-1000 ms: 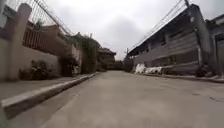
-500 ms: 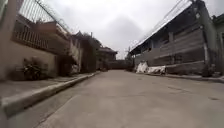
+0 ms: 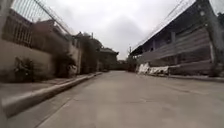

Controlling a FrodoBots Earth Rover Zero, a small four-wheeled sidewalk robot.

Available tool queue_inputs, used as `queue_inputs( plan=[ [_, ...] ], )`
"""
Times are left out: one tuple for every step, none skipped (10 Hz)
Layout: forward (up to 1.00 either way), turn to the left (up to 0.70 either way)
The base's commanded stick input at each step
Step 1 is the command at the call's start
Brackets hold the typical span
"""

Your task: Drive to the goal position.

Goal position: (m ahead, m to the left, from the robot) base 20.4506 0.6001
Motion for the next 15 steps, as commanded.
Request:
queue_inputs(
  plan=[
    [0.85,-0.34],
    [0.85,-0.07],
    [0.85,0.00],
    [0.85,0.00],
    [0.85,0.00],
    [0.85,0.00],
    [0.85,0.00],
    [0.85,0.00],
    [0.85,0.00],
    [0.85,0.00],
    [0.85,0.00],
    [0.85,0.00],
    [0.85,0.00],
    [0.85,0.00],
    [0.85,0.00]
  ],
)
